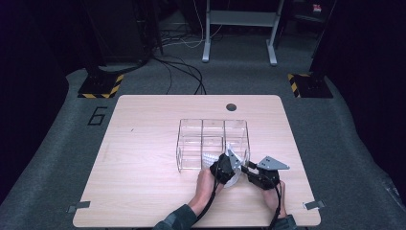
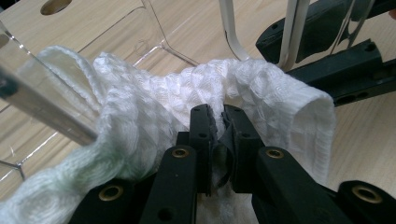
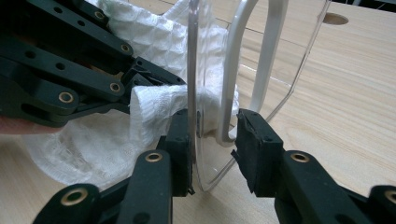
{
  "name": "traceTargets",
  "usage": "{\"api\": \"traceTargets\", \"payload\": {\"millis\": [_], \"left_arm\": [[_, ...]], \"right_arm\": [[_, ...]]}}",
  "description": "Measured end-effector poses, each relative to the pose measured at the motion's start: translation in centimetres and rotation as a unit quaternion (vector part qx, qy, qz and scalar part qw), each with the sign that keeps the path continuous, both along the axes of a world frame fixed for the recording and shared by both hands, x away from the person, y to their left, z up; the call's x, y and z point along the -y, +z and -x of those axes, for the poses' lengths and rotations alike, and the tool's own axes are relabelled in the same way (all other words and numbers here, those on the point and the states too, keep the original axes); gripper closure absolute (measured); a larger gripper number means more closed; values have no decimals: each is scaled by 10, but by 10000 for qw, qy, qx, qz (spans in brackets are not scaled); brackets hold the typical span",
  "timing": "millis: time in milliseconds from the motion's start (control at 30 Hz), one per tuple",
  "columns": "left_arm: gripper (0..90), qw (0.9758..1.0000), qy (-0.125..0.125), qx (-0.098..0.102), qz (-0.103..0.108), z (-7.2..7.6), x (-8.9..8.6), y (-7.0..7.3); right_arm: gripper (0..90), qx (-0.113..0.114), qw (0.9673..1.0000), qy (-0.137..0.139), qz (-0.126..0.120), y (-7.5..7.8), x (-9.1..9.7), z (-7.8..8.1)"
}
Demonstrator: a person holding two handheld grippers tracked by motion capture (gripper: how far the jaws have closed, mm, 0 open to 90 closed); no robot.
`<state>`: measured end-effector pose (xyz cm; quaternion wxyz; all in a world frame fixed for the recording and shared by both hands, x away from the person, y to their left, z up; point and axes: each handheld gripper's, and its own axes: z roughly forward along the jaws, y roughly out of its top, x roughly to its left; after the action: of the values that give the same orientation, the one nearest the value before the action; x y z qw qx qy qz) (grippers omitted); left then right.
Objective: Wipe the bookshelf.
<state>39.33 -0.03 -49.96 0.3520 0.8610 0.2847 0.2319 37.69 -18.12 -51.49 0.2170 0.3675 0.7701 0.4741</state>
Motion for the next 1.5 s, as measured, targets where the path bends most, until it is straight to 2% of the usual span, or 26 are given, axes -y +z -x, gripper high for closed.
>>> {"api": "traceTargets", "payload": {"millis": [167, 333, 367, 400, 600, 767, 867, 1100, 1233, 1267, 1333, 1433, 1500], "left_arm": [[826, 9999, -37, 70, 96, 3, -6, 11], [825, 9991, -34, 222, 358, 11, -14, 29], [825, 9984, -35, 298, 474, 13, -17, 38], [824, 9984, -35, 298, 474, 13, -17, 38], [825, 9956, -55, 602, 721, 17, -23, 67], [825, 9933, -43, 831, 802, 15, -26, 88], [825, 9914, 4, 965, 878, 10, -28, 102], [825, 9855, 167, 1321, 1057, 2, -35, 131], [825, 9817, 253, 1447, 1213, -2, -37, 143], [825, 9798, 283, 1496, 1296, -3, -35, 147], [825, 9789, 294, 1534, 1319, -4, -34, 149], [825, 9793, 280, 1578, 1239, -8, -25, 150], [825, 9821, 297, 1484, 1123, -14, -18, 145]], "right_arm": [[666, -10, 10000, 18, -11, 0, 0, 0], [665, -13, 10000, 2, -3, 0, 0, 0], [665, -10, 10000, 3, 5, 0, 0, 0], [665, -10, 10000, 3, 5, 0, 0, 0], [664, 5, 10000, 9, -6, -1, -1, -1], [664, -12, 10000, -1, 1, -1, -1, -1], [664, -15, 10000, -6, -8, -1, -1, -1], [663, -11, 10000, -24, 3, -1, -1, -1], [663, -13, 10000, -21, 1, -1, -1, -2], [663, 6, 10000, -6, 20, -1, -2, -2], [663, -6, 10000, -1, 32, -1, -1, -2], [663, 15, 10000, 7, 30, -1, -2, -2], [664, -13, 10000, 12, 17, -1, -2, -2]]}}
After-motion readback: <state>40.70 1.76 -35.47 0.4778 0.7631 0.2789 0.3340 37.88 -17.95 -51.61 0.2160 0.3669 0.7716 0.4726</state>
